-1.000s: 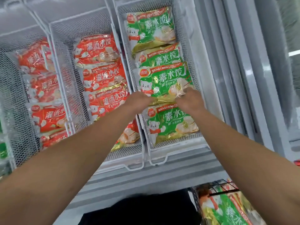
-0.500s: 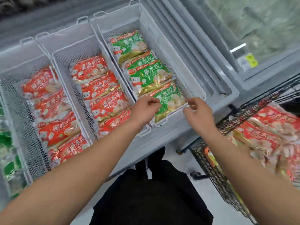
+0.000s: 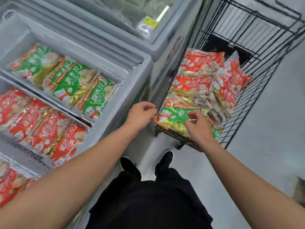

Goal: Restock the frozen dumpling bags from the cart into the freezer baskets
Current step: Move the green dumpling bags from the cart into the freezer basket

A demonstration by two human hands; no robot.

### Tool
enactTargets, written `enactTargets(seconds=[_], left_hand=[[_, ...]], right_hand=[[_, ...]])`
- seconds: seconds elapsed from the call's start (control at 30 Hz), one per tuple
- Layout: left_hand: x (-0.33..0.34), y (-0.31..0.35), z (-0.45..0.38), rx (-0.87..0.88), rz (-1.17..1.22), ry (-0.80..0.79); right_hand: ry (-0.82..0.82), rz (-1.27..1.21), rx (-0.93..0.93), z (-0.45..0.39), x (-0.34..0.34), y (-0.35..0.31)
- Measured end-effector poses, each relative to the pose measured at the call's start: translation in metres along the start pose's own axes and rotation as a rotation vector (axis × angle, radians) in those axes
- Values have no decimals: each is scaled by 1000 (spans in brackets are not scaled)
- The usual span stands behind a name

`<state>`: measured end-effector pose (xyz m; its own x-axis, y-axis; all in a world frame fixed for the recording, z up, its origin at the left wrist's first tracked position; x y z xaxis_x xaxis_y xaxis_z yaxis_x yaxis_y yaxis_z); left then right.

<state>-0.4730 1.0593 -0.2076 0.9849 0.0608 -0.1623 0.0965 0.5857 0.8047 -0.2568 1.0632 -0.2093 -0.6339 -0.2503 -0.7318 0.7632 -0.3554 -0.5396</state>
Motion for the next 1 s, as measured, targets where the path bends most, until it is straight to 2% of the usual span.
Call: enactTargets(seconds=[0.23, 0.37, 0.6, 0.67, 0.8, 0.9, 1.0], left_hand=[[101, -2, -33, -22, -202, -51], [130, -7, -53, -25, -370, -49], [145, -16, -74, -26, -505, -74], [144, -21, -81, -35, -515, -78], [136, -29, -99, -70, -533, -78], [135, -33, -114, -110, -529, -72], [141, -35, -128, -160, -538, -51]], right_hand=[[-13, -79, 155, -27, -43, 108], [-62, -82, 194, -47, -49, 137], [-164, -118, 315, -95, -22, 150], [-145, -217, 456, -112, -11, 153], [2, -543, 719, -133, 12, 157], [12, -583, 746, -132, 17, 163], [9, -502, 725, -113, 2, 175]])
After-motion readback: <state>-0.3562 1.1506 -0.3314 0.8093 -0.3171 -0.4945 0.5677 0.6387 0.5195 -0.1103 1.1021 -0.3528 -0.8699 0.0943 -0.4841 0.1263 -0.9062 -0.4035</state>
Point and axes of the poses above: each hand's wrist, its own z-axis away from the middle knuckle, its own x-axis out of the palm, y = z × x, the point moved 2 cm from there along -z, towards the middle knuckle, and after that the axes turned 2 degrees about z, right-handed, at the moved point
